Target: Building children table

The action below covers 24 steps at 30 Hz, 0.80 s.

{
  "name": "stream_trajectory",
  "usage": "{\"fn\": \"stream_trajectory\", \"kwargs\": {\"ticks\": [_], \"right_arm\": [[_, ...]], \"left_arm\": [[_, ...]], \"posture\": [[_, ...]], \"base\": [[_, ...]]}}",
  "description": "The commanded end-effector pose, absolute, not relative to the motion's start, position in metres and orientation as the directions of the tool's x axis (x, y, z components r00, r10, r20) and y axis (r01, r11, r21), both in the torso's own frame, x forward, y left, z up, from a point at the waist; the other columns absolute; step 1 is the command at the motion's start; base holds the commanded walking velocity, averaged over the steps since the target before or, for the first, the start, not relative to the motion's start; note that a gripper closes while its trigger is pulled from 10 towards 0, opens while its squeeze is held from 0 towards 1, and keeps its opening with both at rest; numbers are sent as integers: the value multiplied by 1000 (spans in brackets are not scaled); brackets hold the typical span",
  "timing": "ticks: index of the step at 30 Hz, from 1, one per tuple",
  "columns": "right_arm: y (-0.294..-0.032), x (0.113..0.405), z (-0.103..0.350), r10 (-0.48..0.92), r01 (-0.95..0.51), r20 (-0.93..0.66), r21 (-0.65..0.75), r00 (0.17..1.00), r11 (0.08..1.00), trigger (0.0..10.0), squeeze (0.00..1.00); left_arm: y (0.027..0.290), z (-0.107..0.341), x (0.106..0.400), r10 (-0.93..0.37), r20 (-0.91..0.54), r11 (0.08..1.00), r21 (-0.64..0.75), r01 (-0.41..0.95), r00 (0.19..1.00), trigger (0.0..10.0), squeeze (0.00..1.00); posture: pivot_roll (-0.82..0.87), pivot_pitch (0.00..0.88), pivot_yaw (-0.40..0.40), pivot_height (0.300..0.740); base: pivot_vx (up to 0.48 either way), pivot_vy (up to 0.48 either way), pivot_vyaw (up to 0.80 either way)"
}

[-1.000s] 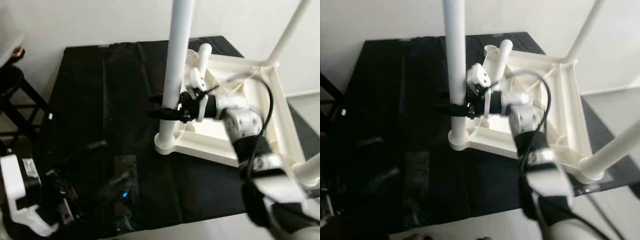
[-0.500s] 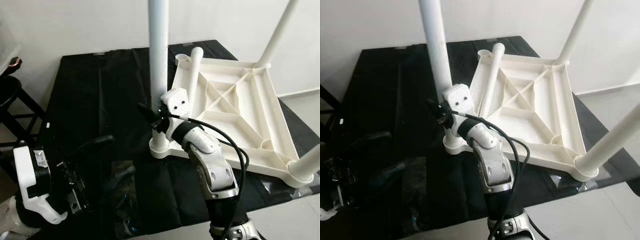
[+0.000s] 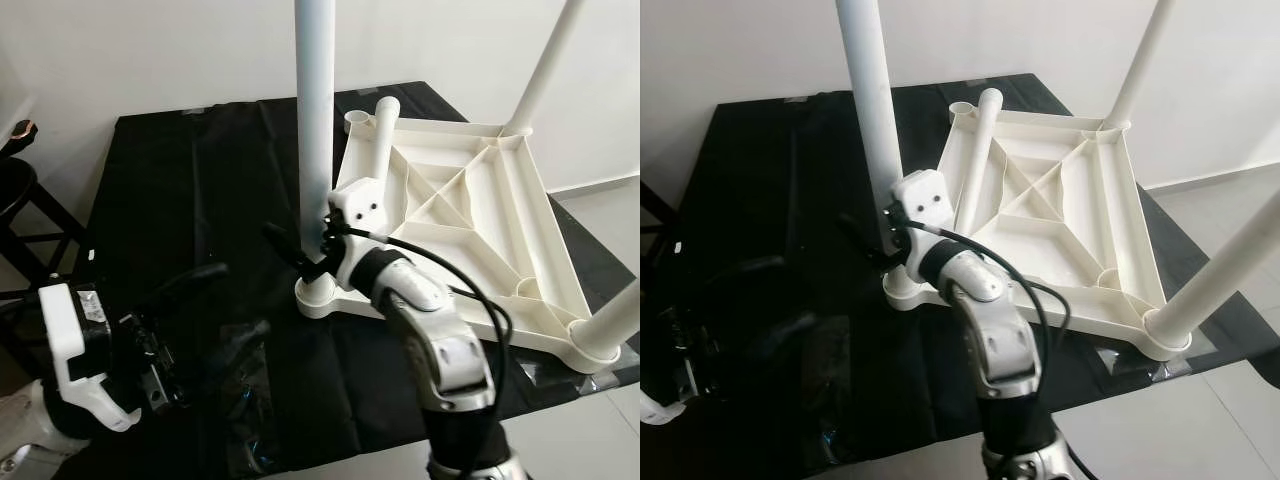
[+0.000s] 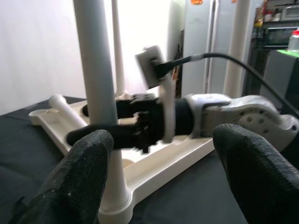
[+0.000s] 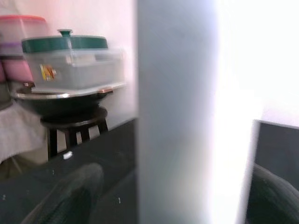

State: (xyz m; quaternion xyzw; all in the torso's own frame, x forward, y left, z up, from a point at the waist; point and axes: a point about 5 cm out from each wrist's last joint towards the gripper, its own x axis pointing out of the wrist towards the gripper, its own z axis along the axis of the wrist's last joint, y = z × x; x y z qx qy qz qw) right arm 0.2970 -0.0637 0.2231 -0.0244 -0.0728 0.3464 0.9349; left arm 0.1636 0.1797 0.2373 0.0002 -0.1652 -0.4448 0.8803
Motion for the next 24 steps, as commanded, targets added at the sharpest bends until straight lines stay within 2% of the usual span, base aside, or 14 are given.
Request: {"fn": "stream_trajectory", "kwargs": {"ticks": [1,6,7,9,10,12,15,16,17,19,20,24], "right_arm": [[-71,291,223,652,-644,143,-105,744,758,10000,1000],[-81,270,206,668,-659,119,-107,735,744,10000,1000],[-81,270,206,668,-659,119,-107,735,744,10000,1000],[-82,259,197,673,-665,109,-103,731,739,10000,1000],[-82,259,197,673,-665,109,-103,731,739,10000,1000],[-84,253,190,661,-653,104,-106,743,750,10000,1000],[-85,252,187,652,-643,102,-110,751,758,10000,1000],[-85,250,183,646,-636,99,-117,757,763,10000,984],[-85,249,181,643,-632,99,-123,760,765,10000,757],[-85,249,180,642,-631,99,-126,760,766,10000,757],[-87,248,180,647,-631,97,-149,756,761,10000,0],[-90,244,178,653,-634,84,-173,753,754,10000,0]], "left_arm": [[181,232,165,-765,279,630,141,764,580,10000,0],[188,224,175,-686,256,723,131,679,681,10000,0],[188,224,175,-686,256,723,131,679,681,10000,0],[192,219,179,-617,245,783,102,613,748,10000,0],[192,219,179,-617,245,783,102,613,748,10000,0],[196,210,183,-545,201,836,54,546,814,10000,0],[198,204,185,-512,173,857,30,515,842,10000,0],[199,197,186,-462,154,883,-17,470,873,10000,0],[199,188,186,-405,120,909,-57,413,907,10000,0],[198,183,186,-369,100,923,-78,377,924,10000,0],[195,167,183,-292,31,948,-121,293,956,10000,0],[191,150,180,-204,-55,971,-139,195,977,10000,0]], "posture": [[11,83,4,740],[7,81,6,740],[7,81,6,740],[8,77,5,740],[8,77,5,740],[10,74,6,740],[12,74,6,740],[22,76,2,740],[31,71,1,740],[31,71,1,740],[35,68,-5,740],[40,65,-12,740]], "base": [[0,0,0],[0,0,0],[0,0,0],[0,0,0],[0,0,0],[0,0,0],[0,0,0],[0,0,0],[0,0,0],[0,0,0],[0,0,0],[0,0,0]]}}
